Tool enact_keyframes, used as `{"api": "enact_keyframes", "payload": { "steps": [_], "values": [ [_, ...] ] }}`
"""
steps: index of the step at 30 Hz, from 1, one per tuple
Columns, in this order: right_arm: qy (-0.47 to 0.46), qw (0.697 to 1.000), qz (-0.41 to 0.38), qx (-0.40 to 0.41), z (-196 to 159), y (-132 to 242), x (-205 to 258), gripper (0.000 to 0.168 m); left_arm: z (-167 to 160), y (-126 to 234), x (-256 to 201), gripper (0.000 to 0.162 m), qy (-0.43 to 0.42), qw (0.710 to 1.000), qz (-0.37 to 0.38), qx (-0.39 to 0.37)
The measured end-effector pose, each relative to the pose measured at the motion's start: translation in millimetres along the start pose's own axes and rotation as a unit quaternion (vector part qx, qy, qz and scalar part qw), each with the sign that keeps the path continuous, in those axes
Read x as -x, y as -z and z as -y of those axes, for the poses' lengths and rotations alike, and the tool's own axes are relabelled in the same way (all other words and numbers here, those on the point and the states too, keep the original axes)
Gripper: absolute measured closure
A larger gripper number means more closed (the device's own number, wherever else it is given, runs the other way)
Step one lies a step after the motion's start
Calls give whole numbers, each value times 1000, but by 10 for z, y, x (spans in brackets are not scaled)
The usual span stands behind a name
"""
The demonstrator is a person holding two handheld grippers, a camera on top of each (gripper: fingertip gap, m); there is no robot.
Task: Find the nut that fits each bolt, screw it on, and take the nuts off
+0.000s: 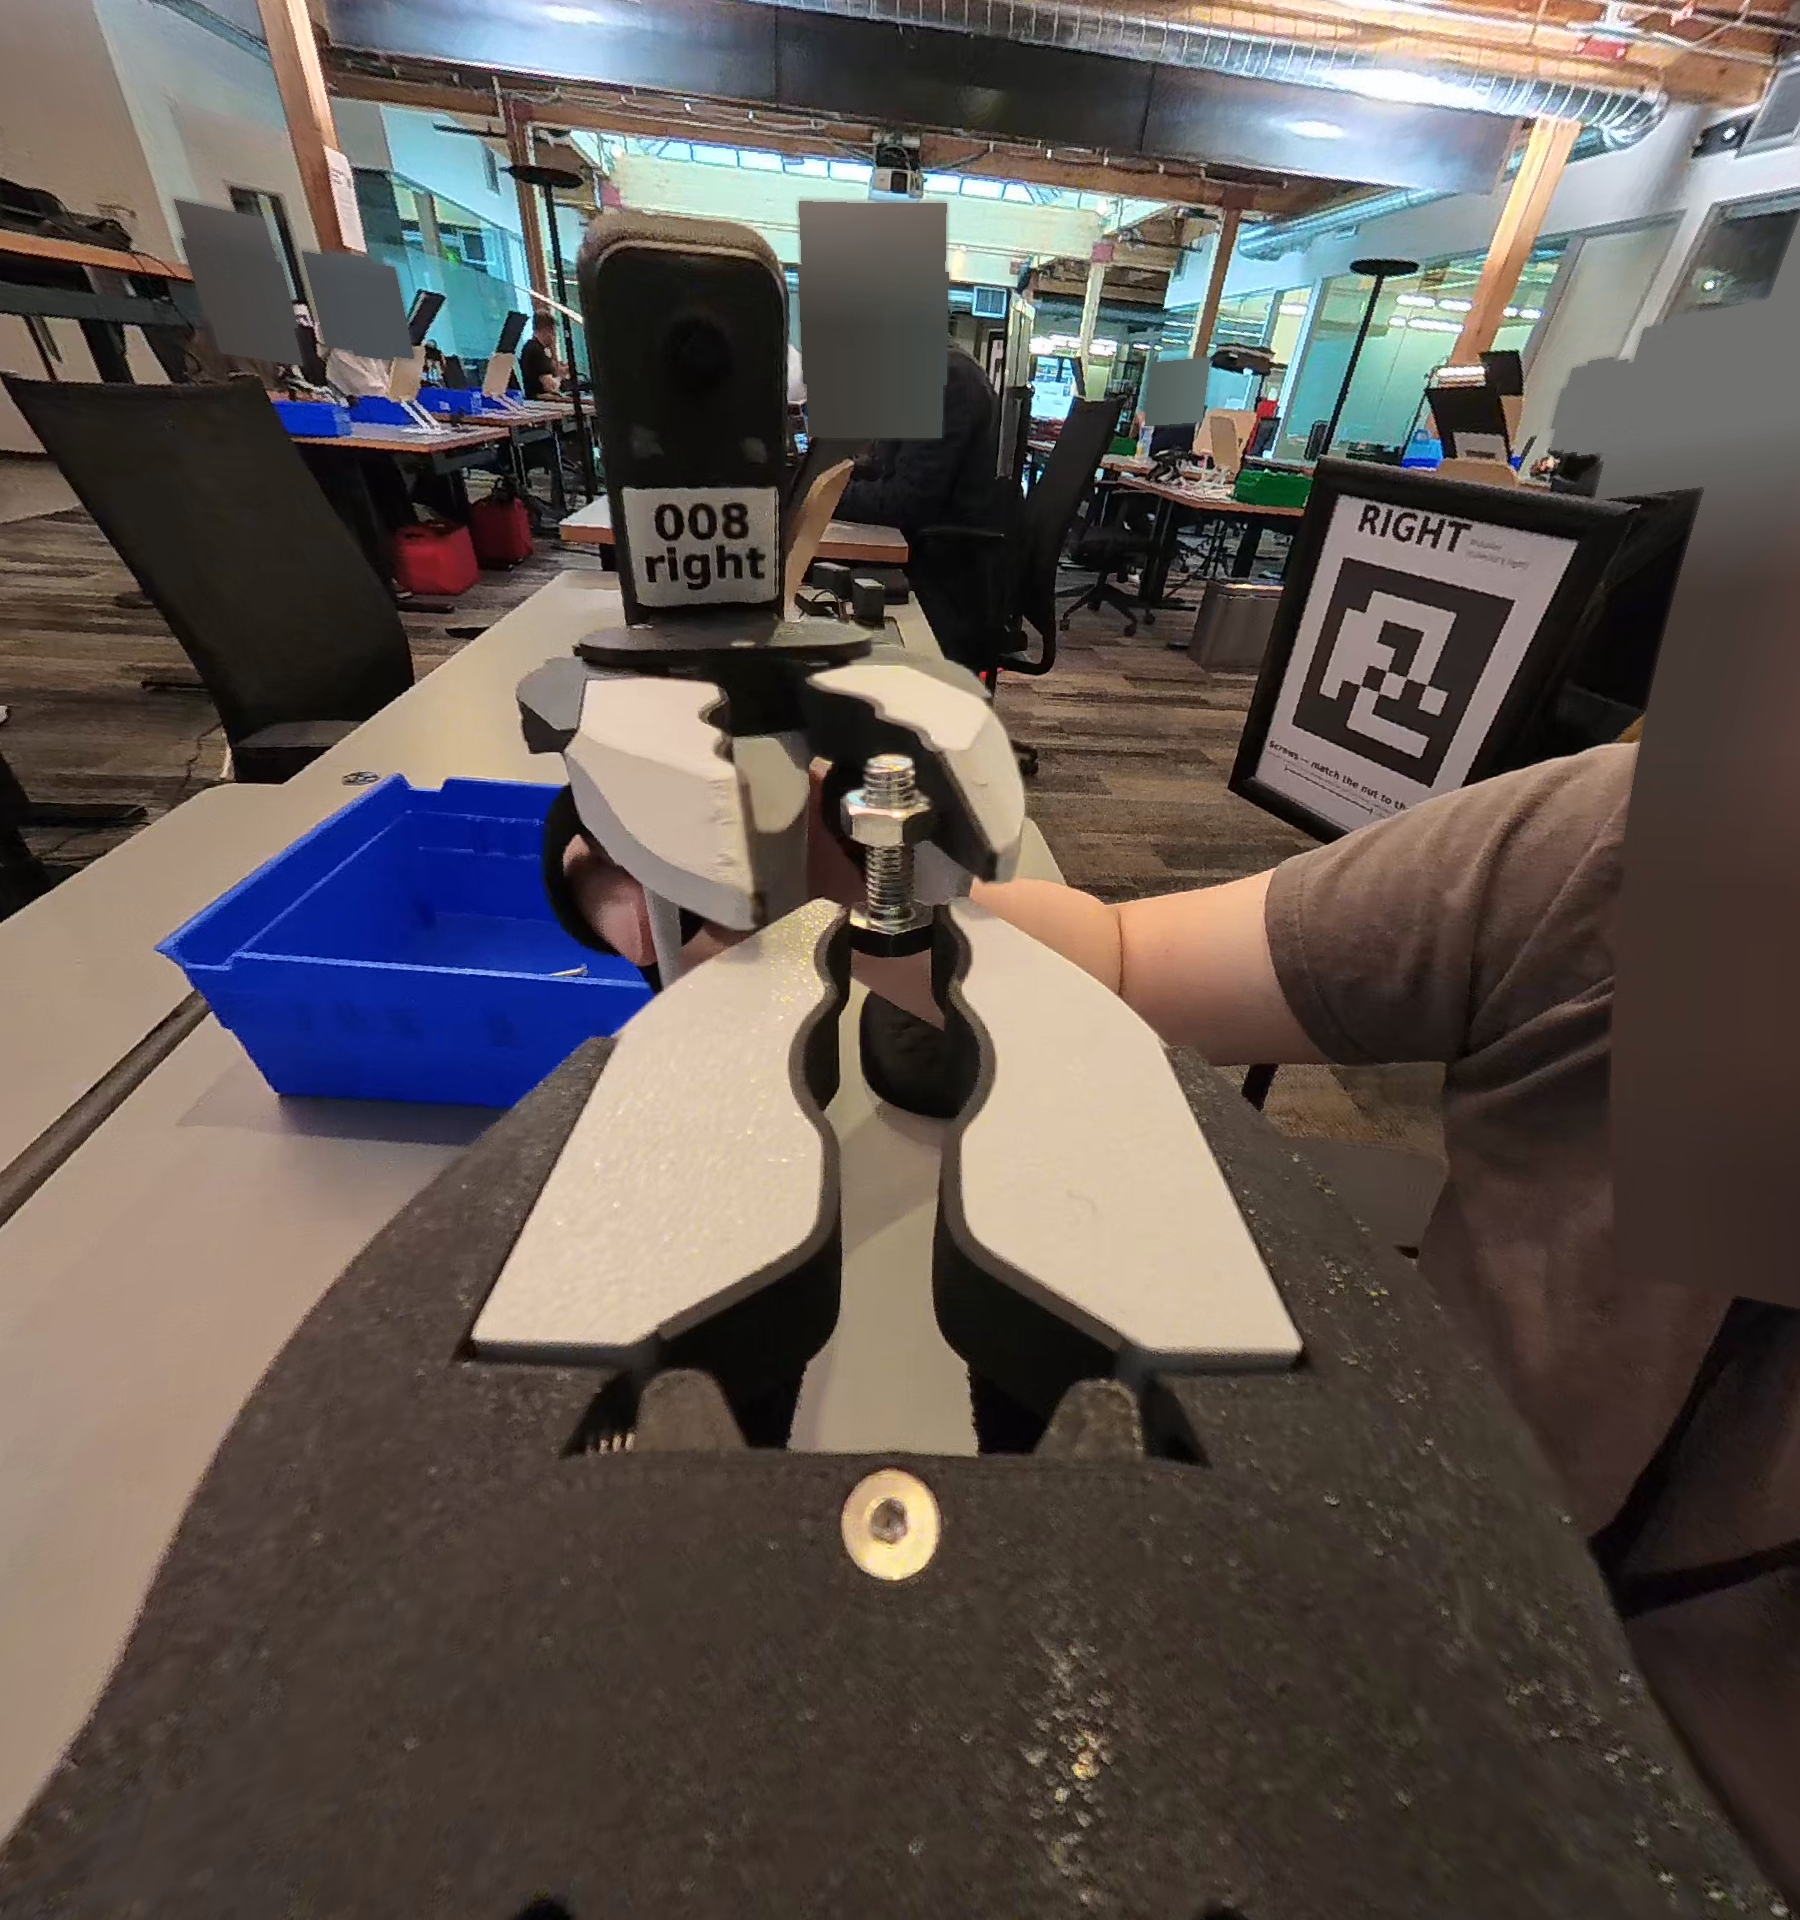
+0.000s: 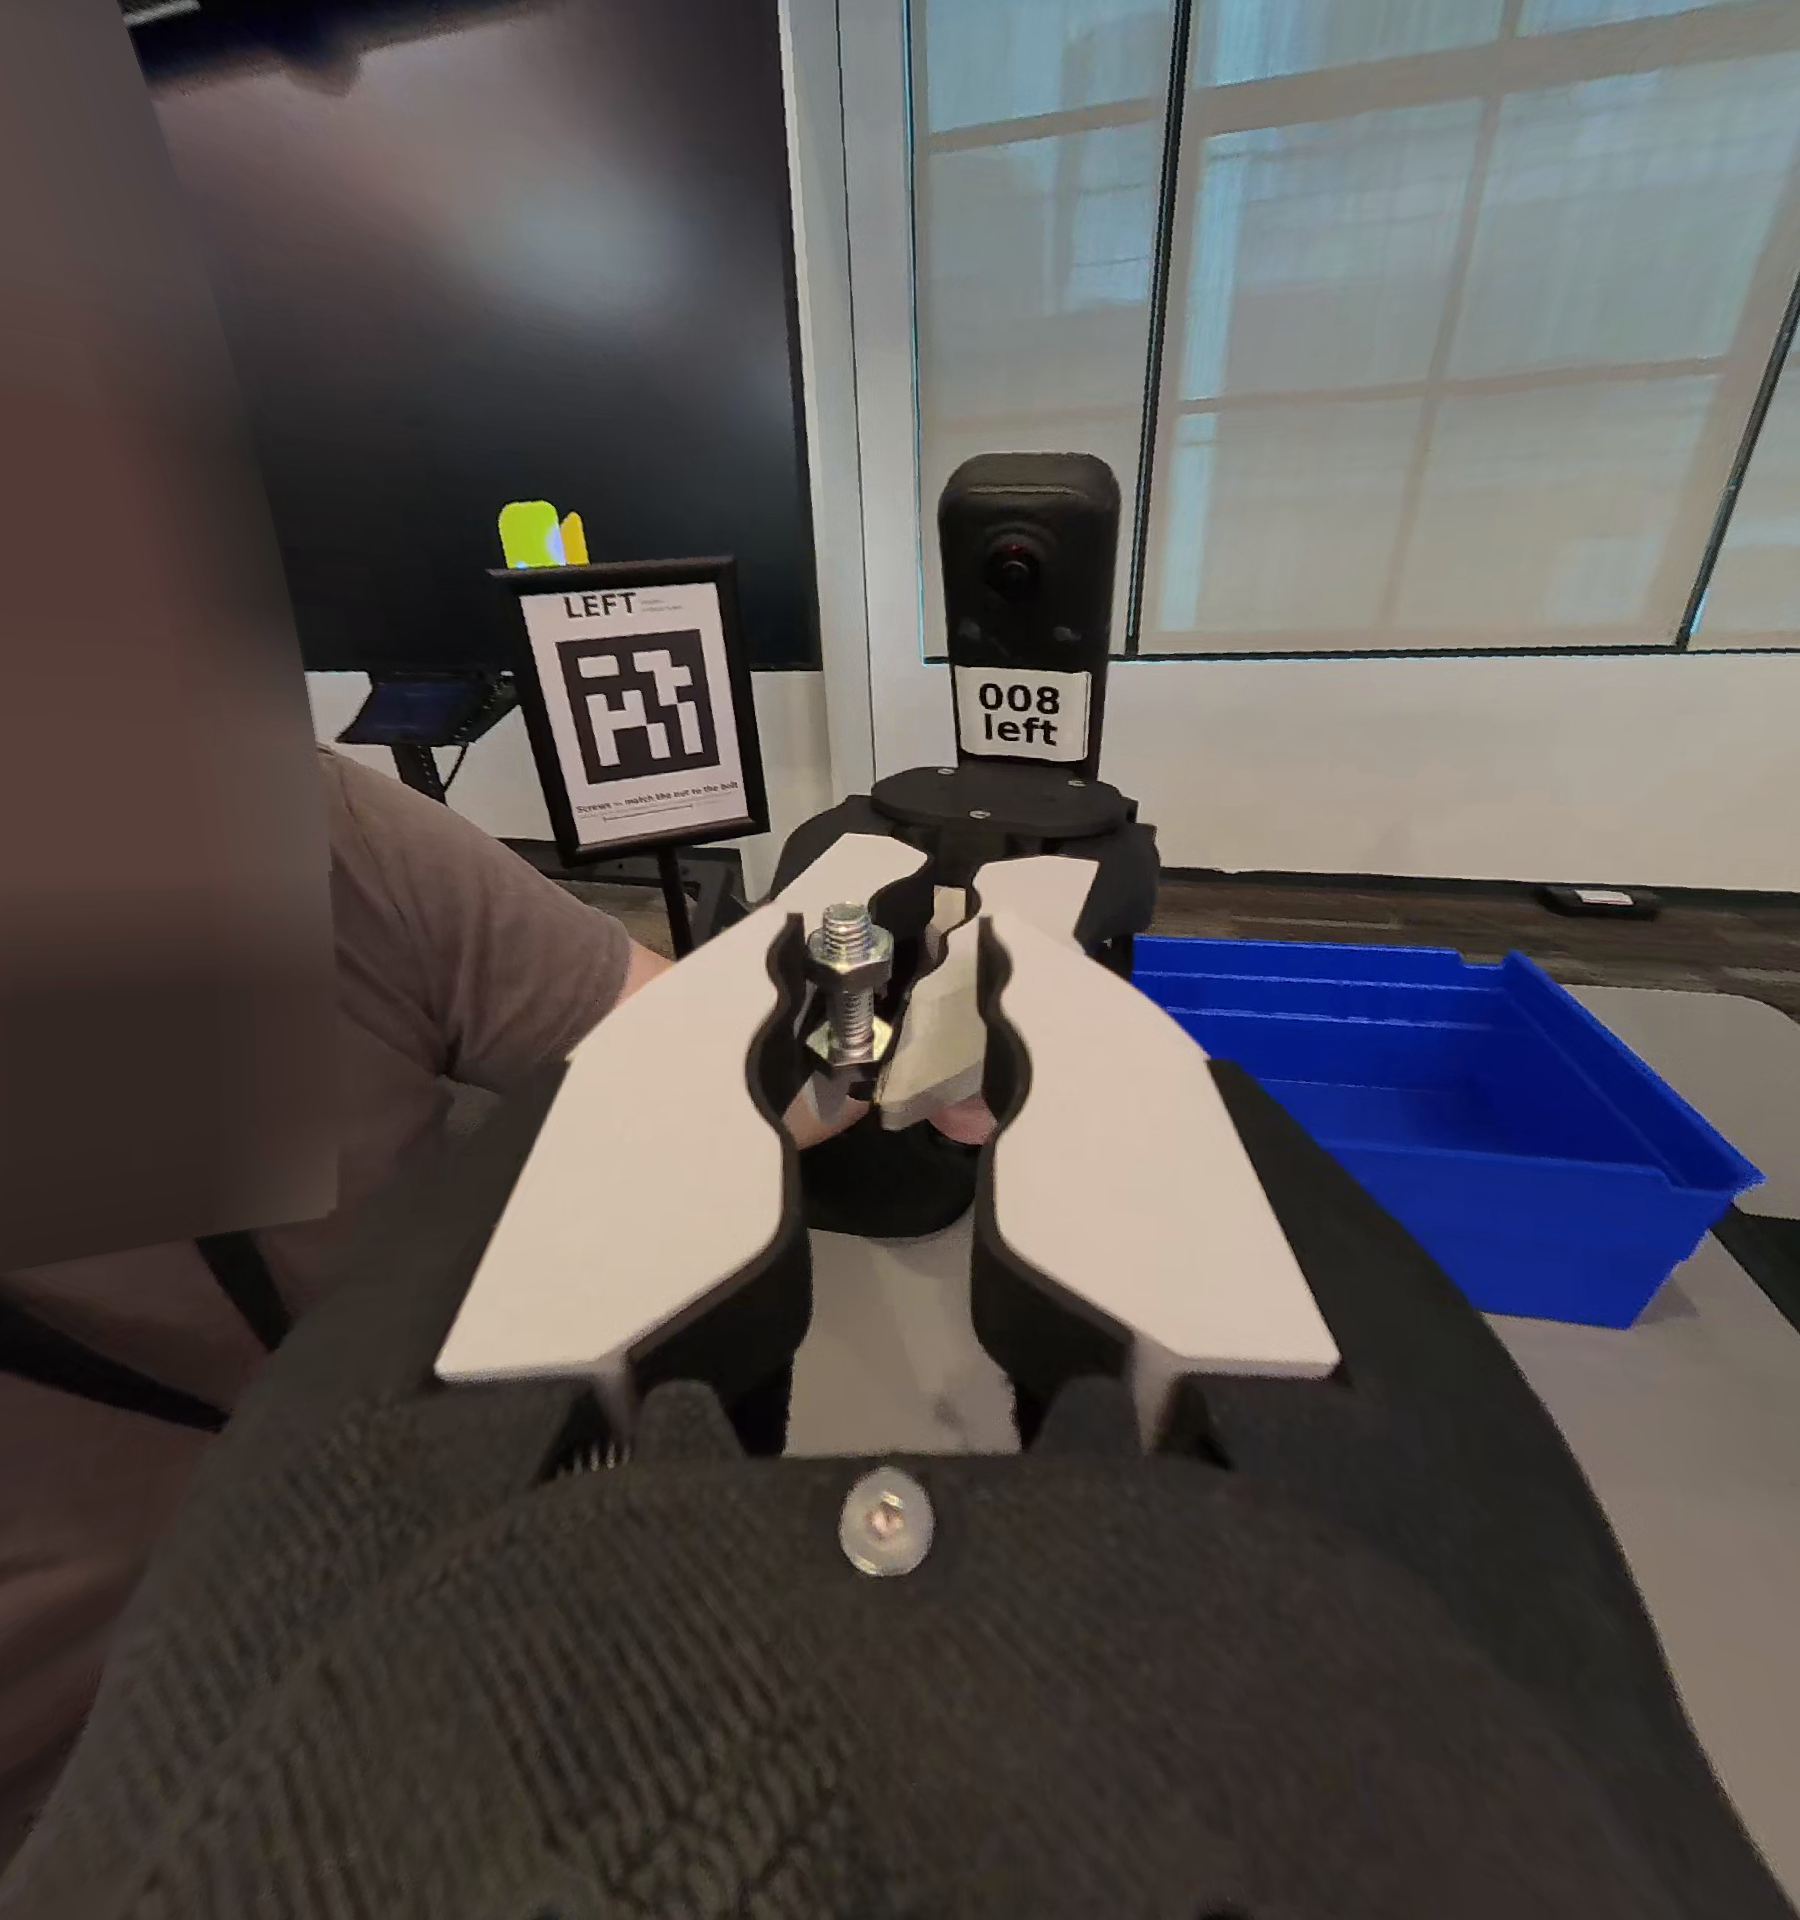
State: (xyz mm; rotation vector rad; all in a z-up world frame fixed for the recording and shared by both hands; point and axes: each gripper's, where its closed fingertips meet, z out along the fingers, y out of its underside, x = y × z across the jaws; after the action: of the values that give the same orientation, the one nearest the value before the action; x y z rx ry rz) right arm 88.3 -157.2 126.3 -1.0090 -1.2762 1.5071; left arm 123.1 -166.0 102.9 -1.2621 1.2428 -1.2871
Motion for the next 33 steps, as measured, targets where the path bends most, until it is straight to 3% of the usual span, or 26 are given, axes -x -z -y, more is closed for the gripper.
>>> {"api": "enact_keyframes", "payload": {
  "steps": [8,15,22,29,33],
  "values": [
    [-28,999,14,-25,75,175,-73,139,68,68,28,148,9,1000,1,-19],
    [-15,1000,15,-7,4,21,7,137,0,-2,3,148,5,1000,-6,-6],
    [-53,998,26,-30,49,205,-110,142,62,61,19,148,10,1000,-4,-20],
    [-32,999,36,-18,39,35,49,140,6,2,-7,148,5,1000,-7,-6],
    [-44,998,38,-32,79,126,-8,139,51,27,-19,148,2,1000,-5,-15]
  ]
}}
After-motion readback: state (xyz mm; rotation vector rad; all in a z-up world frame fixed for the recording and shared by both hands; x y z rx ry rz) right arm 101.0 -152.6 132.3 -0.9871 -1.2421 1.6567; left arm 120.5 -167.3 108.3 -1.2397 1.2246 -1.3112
